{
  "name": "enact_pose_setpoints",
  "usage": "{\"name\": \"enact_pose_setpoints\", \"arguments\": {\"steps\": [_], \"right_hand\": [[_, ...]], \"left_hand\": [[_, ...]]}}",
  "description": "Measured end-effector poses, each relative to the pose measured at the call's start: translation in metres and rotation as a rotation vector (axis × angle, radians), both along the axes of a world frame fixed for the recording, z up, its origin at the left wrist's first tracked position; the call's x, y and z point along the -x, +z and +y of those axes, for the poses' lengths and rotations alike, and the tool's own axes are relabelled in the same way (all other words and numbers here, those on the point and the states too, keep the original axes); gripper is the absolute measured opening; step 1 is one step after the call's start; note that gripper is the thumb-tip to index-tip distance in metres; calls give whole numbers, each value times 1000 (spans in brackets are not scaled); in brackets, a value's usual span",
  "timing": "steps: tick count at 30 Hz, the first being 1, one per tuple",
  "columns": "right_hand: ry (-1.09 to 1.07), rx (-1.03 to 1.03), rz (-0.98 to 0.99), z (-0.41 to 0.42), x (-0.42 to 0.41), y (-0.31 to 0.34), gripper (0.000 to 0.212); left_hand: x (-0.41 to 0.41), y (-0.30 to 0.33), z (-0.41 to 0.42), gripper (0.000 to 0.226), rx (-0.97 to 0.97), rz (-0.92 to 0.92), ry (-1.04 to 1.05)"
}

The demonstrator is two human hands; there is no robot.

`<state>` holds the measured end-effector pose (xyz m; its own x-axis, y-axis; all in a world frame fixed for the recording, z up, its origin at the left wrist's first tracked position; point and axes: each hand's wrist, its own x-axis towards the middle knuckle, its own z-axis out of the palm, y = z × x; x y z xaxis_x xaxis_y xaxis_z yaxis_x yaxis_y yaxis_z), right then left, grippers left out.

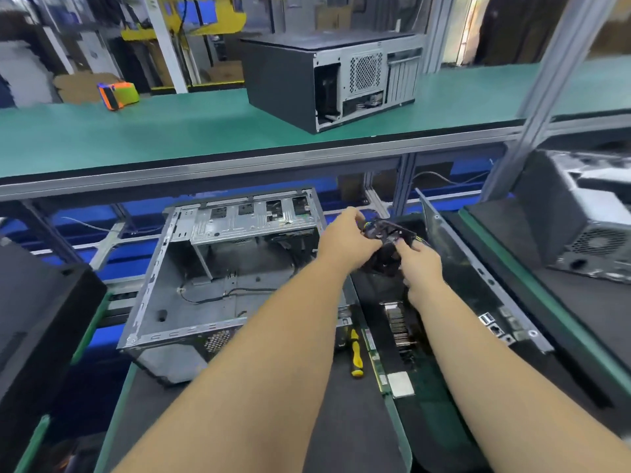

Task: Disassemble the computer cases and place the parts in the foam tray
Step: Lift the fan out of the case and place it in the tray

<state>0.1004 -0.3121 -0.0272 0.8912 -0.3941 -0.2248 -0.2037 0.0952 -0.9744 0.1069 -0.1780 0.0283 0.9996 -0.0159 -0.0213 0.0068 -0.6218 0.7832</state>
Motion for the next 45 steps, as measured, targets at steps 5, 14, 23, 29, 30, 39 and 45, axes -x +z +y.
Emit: {"name": "enact_pose_setpoints", "arguments": {"steps": [5,14,23,29,30,39,45], "right_hand": [[22,-293,295,-15,6,-8,38],[293,613,303,-36,25,-46,50],[381,997,590,-58,61,-78,50],[561,1189,748,-66,81,-93,35],[572,1204,752,-64,83,-96,32],[405,1235,390,-31,77,-82,16],[763,1038,264,30,76,-79,26]], "left_hand": [[24,-41,-44,22,-147,-81,31],[54,-95,-68,22,138,533,-248],[66,-116,-81,24,209,1083,-236],[62,-124,-97,19,163,590,-42],[59,-120,-97,21,136,487,-46],[32,-52,-54,17,-574,-353,-167],[30,-58,4,74,-642,113,81]]}}
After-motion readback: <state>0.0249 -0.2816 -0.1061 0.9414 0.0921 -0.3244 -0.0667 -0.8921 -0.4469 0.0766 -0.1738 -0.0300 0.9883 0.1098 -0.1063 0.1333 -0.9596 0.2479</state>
